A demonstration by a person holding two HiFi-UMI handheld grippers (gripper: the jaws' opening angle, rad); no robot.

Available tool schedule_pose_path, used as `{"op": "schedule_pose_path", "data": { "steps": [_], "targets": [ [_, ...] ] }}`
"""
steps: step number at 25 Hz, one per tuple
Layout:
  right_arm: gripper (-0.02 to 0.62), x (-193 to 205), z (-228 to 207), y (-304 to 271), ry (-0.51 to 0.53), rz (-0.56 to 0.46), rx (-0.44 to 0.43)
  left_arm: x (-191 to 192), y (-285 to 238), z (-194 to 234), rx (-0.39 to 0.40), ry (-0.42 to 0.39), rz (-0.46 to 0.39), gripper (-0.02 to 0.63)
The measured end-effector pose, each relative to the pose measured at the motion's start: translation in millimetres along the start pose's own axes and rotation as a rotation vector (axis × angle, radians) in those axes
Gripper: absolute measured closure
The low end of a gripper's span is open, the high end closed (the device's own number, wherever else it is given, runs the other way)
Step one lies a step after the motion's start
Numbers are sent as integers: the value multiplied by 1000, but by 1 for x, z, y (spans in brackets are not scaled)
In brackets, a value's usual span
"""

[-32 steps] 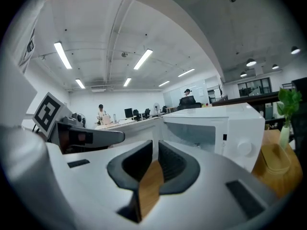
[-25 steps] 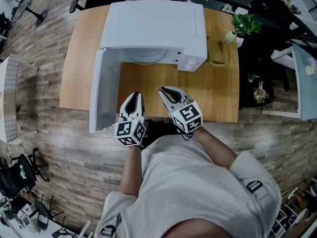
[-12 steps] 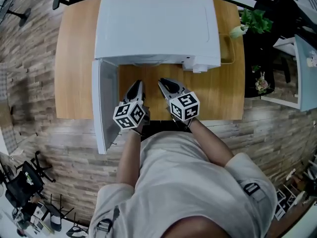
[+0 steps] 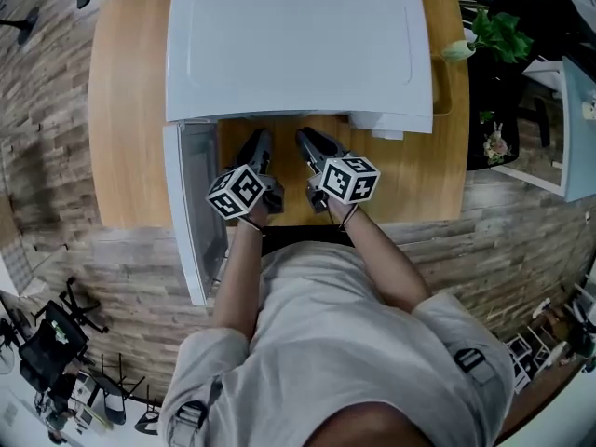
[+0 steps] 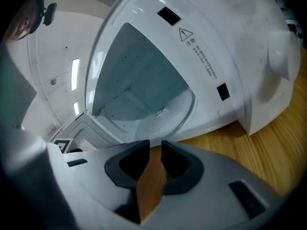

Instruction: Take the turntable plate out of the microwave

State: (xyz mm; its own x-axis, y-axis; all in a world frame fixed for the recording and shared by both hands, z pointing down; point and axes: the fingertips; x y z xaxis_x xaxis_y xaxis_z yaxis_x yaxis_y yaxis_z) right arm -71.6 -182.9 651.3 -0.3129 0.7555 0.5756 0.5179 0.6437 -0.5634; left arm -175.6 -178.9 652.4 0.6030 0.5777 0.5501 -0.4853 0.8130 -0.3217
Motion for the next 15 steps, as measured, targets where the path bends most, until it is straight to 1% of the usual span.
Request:
{"op": "schedule_pose_path", "data": {
  "steps": [3,8,11,15],
  "targets": [
    [502,4,-2,-11,-101,20,-5,2,-9,7,-3,23,17,512],
    [462,3,-4,-21,-235,26,-20,5,-18,10,24,115,-8,487],
    [457,-3,-6,-25,-253,17,-13,3,-22,14,27,128,-18,465],
    [458,-4,-10,-30,-275,22,-13,0,-27,15,26,143,-29,463]
  ]
}}
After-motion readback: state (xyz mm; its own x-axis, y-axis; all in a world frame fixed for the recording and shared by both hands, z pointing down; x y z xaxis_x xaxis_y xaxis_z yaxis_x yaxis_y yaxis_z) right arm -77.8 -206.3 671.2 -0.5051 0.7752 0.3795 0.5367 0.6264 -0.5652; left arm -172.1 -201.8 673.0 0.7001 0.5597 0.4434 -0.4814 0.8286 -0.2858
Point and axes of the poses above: the fingertips, and each gripper's own axes: y backward along the fingers, z to its left, x out of its underside, and after that the axes turned 10 degrees about x, right-handed
